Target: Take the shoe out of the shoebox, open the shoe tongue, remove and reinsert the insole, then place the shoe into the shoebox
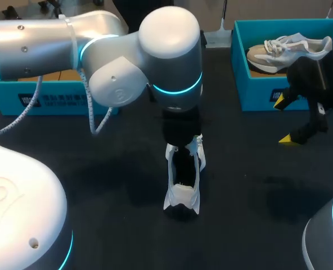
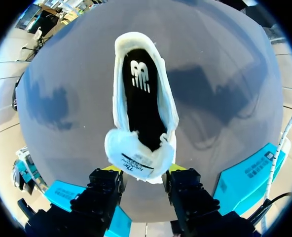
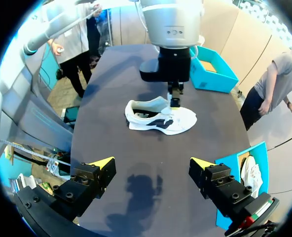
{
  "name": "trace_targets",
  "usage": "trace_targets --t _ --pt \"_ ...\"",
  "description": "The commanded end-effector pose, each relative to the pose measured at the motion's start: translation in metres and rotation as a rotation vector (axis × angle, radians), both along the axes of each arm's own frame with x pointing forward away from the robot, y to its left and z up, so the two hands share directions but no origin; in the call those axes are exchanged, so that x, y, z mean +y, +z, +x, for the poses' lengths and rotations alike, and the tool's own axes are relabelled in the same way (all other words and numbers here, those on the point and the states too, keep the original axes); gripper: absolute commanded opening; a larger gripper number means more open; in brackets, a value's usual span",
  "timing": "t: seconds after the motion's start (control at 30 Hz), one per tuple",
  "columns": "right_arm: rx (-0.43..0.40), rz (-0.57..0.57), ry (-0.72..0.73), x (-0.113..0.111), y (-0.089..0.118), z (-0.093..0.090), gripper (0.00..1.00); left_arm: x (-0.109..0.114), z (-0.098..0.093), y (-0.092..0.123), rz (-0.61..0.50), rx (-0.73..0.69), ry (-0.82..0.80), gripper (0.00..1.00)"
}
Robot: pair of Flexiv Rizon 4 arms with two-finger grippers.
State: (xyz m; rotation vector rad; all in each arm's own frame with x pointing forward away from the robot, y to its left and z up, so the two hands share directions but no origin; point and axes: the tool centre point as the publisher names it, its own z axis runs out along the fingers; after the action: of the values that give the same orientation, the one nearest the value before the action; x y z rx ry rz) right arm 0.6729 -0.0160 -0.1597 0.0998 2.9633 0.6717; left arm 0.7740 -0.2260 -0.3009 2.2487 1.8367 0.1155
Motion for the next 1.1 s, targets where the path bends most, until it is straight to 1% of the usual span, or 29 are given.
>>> trace_targets --t 0.03,0.13,0.23,0.33,0.4,0.5,0.57,0.7,0.77,0.83,0.9,0.97,1.0,1.1 --pt "0.004 -0.004 0.0 0.002 0.0 0.002 1.0 0.013 -0.019 0.004 -0.028 -0.004 -0.006 0.42" --pt "0.004 -0.004 0.0 0.002 0.0 0.002 1.0 0.015 -0.032 0.003 -0.031 0.005 -0.01 0.39" --pt "0.004 -0.004 0.0 0.002 0.0 0.002 1.0 0.017 -0.039 0.0 -0.032 0.015 -0.012 0.38" --pt "0.004 -0.004 0.0 0.002 0.0 0.002 1.0 0.018 -0.043 -0.009 -0.018 0.038 0.005 0.38" --pt "0.004 -0.004 0.0 0.002 0.0 0.002 1.0 0.017 -0.048 -0.017 -0.006 0.051 0.007 0.34" --pt "0.004 -0.004 0.0 0.002 0.0 0.002 1.0 0.017 -0.052 -0.018 -0.003 0.051 0.008 0.32" --pt "0.004 -0.004 0.0 0.002 0.0 0.002 1.0 0.017 -0.051 -0.013 -0.013 0.044 0.016 0.31" --pt "0.004 -0.004 0.0 0.002 0.0 0.002 1.0 0.011 -0.039 0.0 -0.031 0.026 0.048 0.3" --pt "0.004 -0.004 0.0 0.002 0.0 0.002 1.0 0.006 -0.034 0.0 -0.025 0.032 0.066 0.29" --pt "0.004 -0.004 0.0 0.002 0.0 0.002 1.0 0.002 -0.032 -0.004 -0.02 0.025 0.082 0.29" --pt "0.004 -0.004 0.0 0.002 0.0 0.002 1.0 -0.002 -0.031 -0.015 -0.002 0.034 0.103 0.25" --pt "0.004 -0.004 0.0 0.002 0.0 0.002 1.0 -0.002 -0.035 -0.023 0.012 0.042 0.11 0.23" --pt "0.004 -0.004 0.0 0.002 0.0 0.002 1.0 -0.001 -0.04 -0.029 0.022 0.039 0.125 0.22" --pt "0.004 -0.004 0.0 0.002 0.0 0.002 1.0 0.005 -0.049 -0.041 0.024 0.094 0.148 0.23"
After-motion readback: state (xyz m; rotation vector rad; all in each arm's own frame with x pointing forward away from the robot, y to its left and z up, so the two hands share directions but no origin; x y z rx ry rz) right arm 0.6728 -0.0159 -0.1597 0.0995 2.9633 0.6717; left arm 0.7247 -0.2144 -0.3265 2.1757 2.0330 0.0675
